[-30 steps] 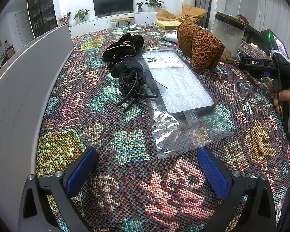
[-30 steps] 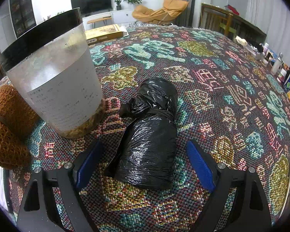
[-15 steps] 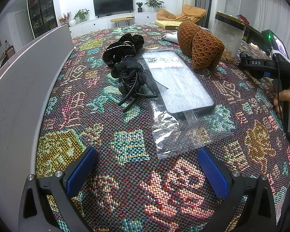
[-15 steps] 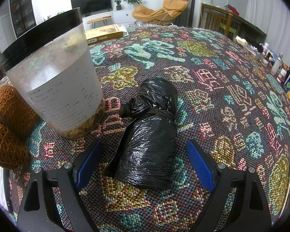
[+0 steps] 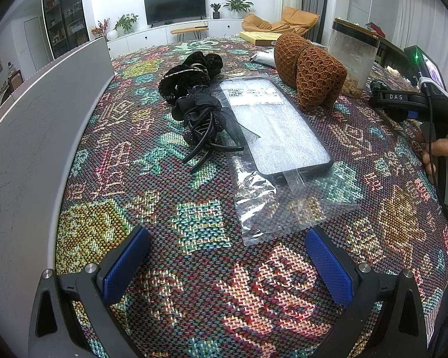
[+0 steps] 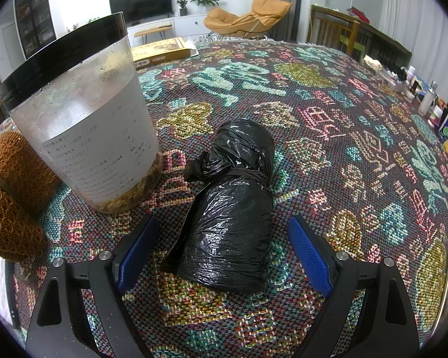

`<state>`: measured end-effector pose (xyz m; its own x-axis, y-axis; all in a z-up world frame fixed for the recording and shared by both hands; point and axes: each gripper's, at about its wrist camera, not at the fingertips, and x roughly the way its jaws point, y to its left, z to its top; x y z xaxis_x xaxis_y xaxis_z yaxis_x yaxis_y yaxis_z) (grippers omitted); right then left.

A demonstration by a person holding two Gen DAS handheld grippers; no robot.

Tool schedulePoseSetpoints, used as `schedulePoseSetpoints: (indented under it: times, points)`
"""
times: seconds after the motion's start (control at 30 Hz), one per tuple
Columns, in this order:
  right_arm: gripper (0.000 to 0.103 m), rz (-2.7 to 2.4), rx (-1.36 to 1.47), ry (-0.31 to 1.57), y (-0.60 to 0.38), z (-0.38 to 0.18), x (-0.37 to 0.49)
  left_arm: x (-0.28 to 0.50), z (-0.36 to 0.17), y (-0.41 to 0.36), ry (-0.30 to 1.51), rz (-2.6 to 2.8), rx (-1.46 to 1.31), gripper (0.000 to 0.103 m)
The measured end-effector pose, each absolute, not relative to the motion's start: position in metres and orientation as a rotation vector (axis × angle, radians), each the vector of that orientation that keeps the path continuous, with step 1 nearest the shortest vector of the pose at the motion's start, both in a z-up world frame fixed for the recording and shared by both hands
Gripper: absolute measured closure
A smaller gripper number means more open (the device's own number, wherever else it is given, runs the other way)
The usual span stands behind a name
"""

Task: Organize soft objects

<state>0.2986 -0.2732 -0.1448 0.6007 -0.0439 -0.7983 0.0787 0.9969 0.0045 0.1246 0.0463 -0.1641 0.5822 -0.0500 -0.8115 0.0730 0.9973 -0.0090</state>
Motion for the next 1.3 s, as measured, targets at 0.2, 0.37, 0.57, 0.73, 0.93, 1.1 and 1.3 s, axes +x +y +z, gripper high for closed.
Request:
schedulePoseSetpoints:
  times: [0.2, 0.37, 0.57, 0.73, 0.93, 1.1, 1.3]
  points:
    - [0.013, -0.070, 0.041, 0.924, -0.273, -0.145, 0.299, 0.125, -0.164, 0.046, 0.949, -0.072, 0.028, 0.000]
    - [0.013, -0.066, 0.045, 0.924, -0.274, -0.145, 0.299, 0.134, -0.140, 0.047, 0.988, -0.130, -0.118, 0.001]
    - [0.012, -0.046, 0.046, 0.949, -0.276, -0.144, 0.302, 0.186, -0.081, 0.004, 0.885, -0.260, -0.117, 0.000]
    - [0.012, 0.029, 0.212, 1.061, -0.295, -0.134, 0.318, 0.277, -0.096, -0.036, 0.968, -0.186, -0.025, 0.000]
    - [0.064, 0.145, 0.397, 1.141, -0.324, -0.134, 0.340, 0.327, -0.121, -0.038, 1.063, -0.203, -0.116, 0.048]
    - [0.065, 0.085, 0.453, 1.039, -0.338, -0.101, 0.332, 0.327, -0.105, -0.028, 1.045, -0.223, -0.163, 0.059]
    - [0.065, 0.088, 0.328, 0.817, -0.303, -0.013, 0.312, 0.294, -0.034, 0.006, 0.901, -0.309, -0.292, 0.059]
